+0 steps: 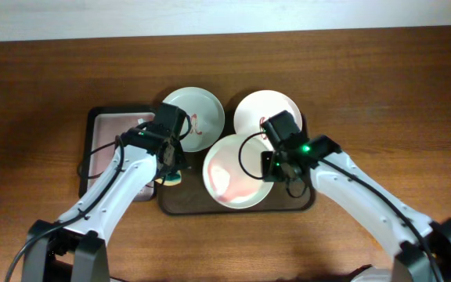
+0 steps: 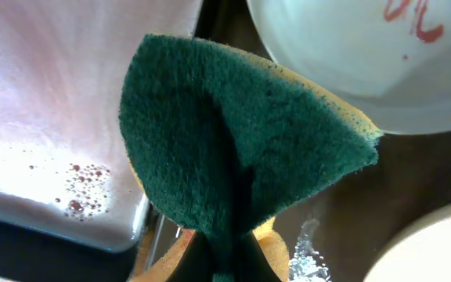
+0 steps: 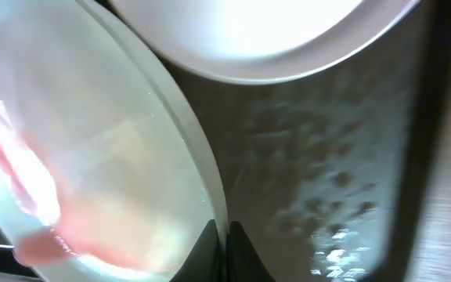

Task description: Clean dirty plates on tray and stack at the side

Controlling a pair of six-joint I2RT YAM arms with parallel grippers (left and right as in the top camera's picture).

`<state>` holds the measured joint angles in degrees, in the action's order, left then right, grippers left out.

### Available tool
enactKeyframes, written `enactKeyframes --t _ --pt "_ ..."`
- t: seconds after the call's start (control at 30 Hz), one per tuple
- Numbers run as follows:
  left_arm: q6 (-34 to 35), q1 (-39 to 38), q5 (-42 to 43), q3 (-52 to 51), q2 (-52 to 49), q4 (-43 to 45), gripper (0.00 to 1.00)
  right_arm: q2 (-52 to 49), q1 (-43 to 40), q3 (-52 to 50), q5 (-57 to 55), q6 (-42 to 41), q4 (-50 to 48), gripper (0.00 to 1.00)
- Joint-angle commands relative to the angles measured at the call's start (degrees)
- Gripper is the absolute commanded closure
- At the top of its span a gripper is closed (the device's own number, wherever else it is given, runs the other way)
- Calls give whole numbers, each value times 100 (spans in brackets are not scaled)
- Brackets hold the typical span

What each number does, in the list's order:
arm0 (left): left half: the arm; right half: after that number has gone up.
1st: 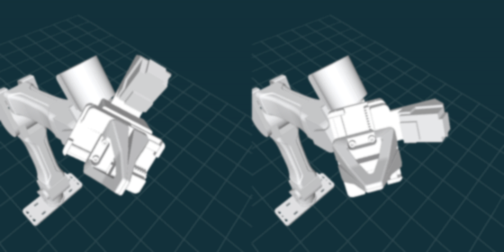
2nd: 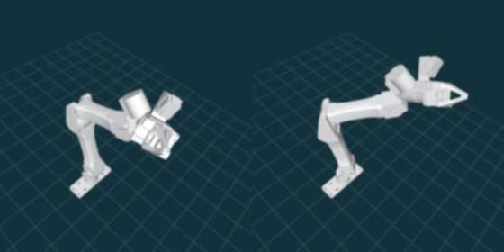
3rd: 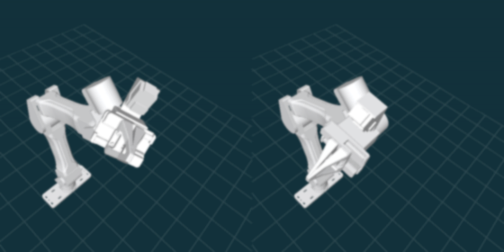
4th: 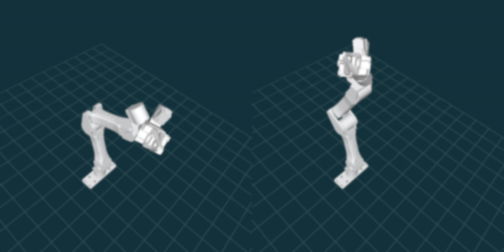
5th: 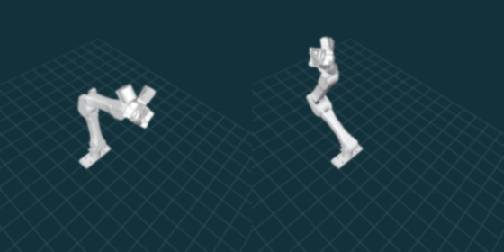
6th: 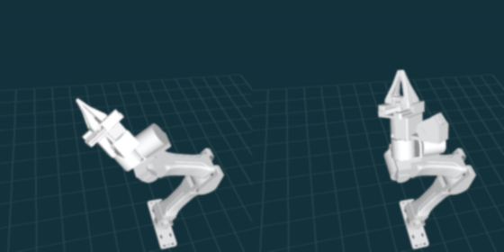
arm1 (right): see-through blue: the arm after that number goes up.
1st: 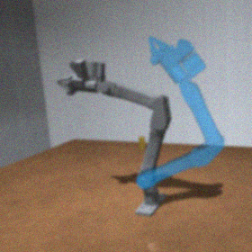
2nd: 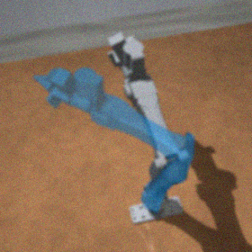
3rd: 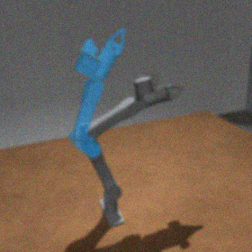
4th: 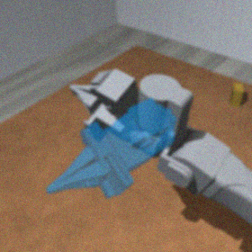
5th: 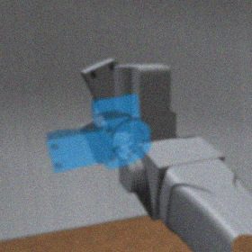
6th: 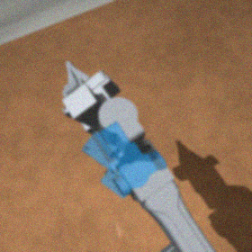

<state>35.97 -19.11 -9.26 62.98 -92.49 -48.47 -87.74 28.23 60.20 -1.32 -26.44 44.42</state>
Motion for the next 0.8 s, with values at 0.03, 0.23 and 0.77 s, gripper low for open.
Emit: enactKeyframes --t 0.03,0.23,0.77 --pt "-92 55 2 -26 81 2 100 601 28 101 -1123 382 22 96" --pt "-92 55 50 -26 81 0 100 1132 33 101 -1755 826 20 96" --pt "-92 55 66 -26 81 66 100 1169 1193 101 -4424 2212 -229 96"
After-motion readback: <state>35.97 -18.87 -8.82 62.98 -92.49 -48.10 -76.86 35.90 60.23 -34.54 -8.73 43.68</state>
